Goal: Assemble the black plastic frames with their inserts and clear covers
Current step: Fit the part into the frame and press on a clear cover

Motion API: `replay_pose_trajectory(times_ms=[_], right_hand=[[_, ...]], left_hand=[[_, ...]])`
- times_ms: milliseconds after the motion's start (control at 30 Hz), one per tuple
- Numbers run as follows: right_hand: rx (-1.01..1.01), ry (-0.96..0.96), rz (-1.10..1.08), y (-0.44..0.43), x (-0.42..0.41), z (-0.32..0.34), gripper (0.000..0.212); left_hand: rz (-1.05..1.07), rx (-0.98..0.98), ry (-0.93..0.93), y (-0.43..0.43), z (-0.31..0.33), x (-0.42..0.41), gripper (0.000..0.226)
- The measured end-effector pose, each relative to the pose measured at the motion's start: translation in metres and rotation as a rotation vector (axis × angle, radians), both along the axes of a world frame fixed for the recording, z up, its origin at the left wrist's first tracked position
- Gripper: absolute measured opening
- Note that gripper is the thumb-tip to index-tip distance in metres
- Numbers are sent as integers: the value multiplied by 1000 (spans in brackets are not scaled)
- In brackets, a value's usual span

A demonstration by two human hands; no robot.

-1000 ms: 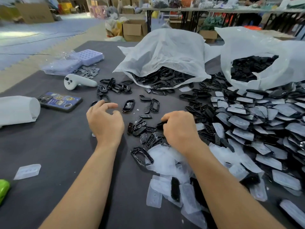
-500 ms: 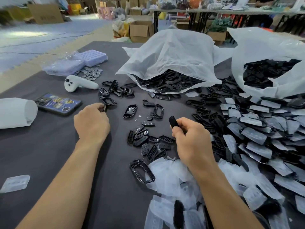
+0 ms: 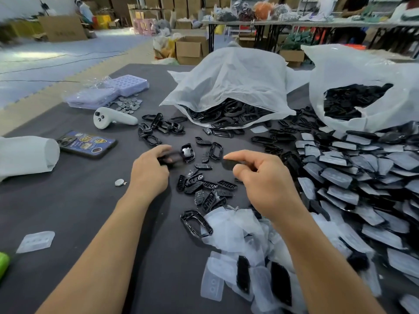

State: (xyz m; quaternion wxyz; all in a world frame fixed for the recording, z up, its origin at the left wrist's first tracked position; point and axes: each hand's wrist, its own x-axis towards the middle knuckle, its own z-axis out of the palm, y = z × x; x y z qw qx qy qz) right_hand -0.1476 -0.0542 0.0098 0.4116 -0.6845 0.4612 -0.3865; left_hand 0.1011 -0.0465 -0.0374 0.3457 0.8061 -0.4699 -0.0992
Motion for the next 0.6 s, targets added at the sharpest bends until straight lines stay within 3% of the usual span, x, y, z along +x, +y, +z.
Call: replay_pose_trajectory(times_ms=[133, 267, 333, 467, 600], right_hand=[[85, -86, -61, 11, -7, -13, 23], [158, -197, -106, 7, -16, -13, 32], [188, -246, -97, 6, -17, -12, 35], [234, -330, -33, 7, -16, -13, 31], [267, -376, 19, 8, -15, -10, 31]], left_hand=[[6, -235, 187, 17, 8, -21, 50], [-63, -433, 709, 34, 20, -67, 41], [-148, -440, 859, 41, 23, -85, 40], [-248, -376, 968, 46, 29, -100, 32], [-281, -316, 922, 47, 30, -104, 27]])
